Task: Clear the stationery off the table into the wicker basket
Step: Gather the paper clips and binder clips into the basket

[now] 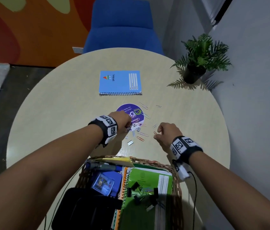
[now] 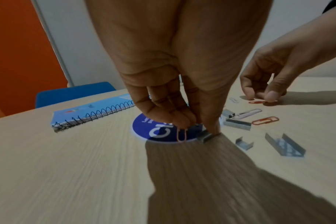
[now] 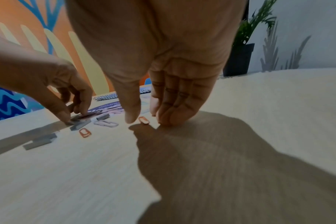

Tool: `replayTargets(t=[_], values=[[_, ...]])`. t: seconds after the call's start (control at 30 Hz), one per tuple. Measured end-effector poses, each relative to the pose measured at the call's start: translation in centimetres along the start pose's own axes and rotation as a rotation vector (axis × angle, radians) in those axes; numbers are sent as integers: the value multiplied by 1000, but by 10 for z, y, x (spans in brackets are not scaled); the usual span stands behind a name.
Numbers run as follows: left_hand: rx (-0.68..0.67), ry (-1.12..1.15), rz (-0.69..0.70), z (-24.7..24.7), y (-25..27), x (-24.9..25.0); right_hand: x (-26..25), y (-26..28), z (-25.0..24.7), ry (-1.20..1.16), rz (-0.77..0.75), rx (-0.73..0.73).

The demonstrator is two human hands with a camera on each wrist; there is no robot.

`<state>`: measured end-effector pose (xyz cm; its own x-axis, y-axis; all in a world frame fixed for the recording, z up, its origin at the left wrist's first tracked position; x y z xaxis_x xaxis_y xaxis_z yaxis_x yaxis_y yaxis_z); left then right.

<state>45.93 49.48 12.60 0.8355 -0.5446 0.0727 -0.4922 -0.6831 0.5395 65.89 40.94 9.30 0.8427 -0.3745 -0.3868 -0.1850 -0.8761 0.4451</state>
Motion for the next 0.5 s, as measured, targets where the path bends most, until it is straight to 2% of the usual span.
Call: replayTargets(t=[0.13, 0.3, 0.4, 0.5], values=[[-26, 12, -12, 5, -1, 2, -10, -6, 7, 31, 10, 8], [3, 57, -1, -3, 6, 8, -10, -6, 11, 68, 29, -29], [52, 197, 72, -25, 17, 16, -8, -3, 12, 62, 19, -29], [110, 368, 202, -44, 38, 34, -6, 2, 11, -3, -1, 2]])
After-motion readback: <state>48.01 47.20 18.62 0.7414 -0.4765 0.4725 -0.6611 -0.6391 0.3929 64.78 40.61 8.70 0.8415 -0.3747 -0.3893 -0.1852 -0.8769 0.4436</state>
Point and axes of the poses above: each hand's wrist, its own y-axis away from the middle knuckle, its own z-axis out of the palm, x = y × z, the point moved 2 cm from there along -y, towards the middle knuckle, and after that the axes turned 2 degrees about -z, right-handed, at the moved point
